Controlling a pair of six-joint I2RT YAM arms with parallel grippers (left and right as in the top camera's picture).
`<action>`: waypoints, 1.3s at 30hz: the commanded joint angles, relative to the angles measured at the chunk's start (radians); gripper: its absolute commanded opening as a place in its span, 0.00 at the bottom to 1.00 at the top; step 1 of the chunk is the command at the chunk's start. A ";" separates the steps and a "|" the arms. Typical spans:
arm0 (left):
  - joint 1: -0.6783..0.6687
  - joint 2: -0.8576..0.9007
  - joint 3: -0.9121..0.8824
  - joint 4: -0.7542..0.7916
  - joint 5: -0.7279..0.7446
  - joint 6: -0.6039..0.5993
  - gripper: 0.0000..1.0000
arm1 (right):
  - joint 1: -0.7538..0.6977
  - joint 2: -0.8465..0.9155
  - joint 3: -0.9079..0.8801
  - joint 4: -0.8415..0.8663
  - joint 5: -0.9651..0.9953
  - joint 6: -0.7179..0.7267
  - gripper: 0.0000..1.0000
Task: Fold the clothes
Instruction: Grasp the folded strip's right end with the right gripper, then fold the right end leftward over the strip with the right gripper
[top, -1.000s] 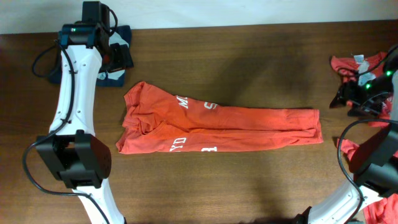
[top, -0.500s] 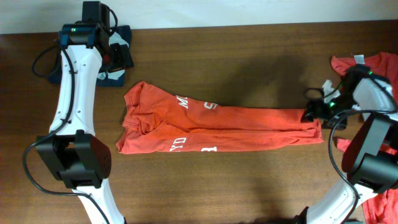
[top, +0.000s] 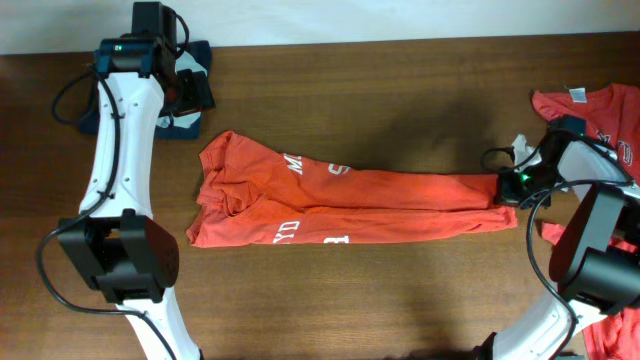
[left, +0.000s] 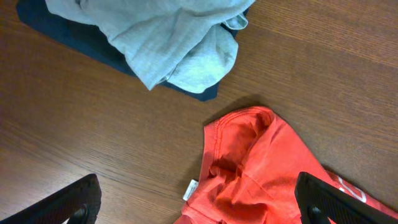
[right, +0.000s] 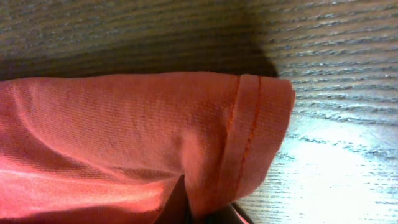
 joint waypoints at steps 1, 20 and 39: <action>0.000 0.007 0.003 0.002 -0.014 0.001 0.99 | -0.019 0.023 0.073 -0.017 -0.007 0.003 0.04; 0.000 0.007 0.003 0.001 -0.014 0.001 0.99 | -0.195 0.023 0.504 -0.280 0.030 0.004 0.04; 0.000 0.007 0.003 0.002 -0.014 0.001 0.99 | 0.410 0.023 0.576 -0.528 -0.034 0.162 0.04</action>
